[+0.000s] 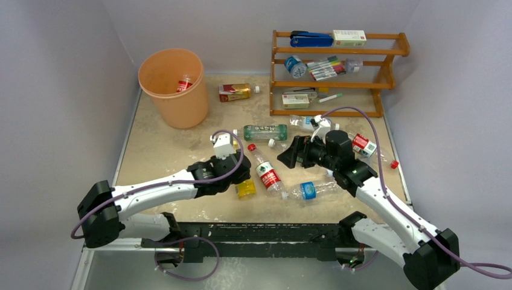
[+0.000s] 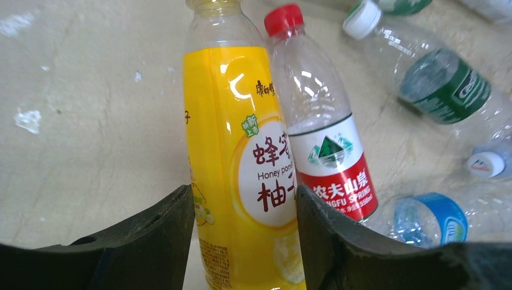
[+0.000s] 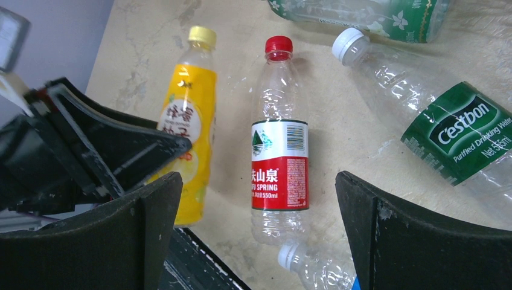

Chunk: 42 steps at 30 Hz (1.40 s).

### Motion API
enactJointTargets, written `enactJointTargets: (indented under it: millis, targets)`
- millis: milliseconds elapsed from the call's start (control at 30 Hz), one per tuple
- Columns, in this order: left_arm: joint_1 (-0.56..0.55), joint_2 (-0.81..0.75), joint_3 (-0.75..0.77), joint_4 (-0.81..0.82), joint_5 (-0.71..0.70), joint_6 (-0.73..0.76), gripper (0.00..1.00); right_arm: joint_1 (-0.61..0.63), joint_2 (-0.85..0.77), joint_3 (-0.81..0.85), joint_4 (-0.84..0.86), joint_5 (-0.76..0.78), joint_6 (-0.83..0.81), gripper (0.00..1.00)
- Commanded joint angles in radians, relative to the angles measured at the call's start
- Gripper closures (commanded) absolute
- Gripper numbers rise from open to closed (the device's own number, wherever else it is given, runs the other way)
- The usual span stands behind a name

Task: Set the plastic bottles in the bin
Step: Pick up the plastic bottle at the center of the board, then place the plastic bottle in the trash bin.

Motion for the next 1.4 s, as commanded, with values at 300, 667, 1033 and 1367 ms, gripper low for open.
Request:
enactJointTargets:
  millis: [300,667,1033,1367]
  targets:
    - [0.189,-0.094,0.259,-0.162,-0.033,0.212,0.53,-0.001,-0.083,0.059,-0.049,0.038,0.000,0.00]
    - [0.321,-0.012,0.493,-0.215,0.000,0.340,0.53,-0.002,-0.136,0.046,-0.096,0.038,0.008,0.00]
    - [0.504,0.107,0.781,-0.267,0.098,0.457,0.53,-0.002,-0.198,0.014,-0.115,0.046,0.024,0.00]
    - [0.757,0.250,1.029,-0.296,0.265,0.531,0.53,-0.001,-0.244,-0.003,-0.135,0.063,0.036,0.00]
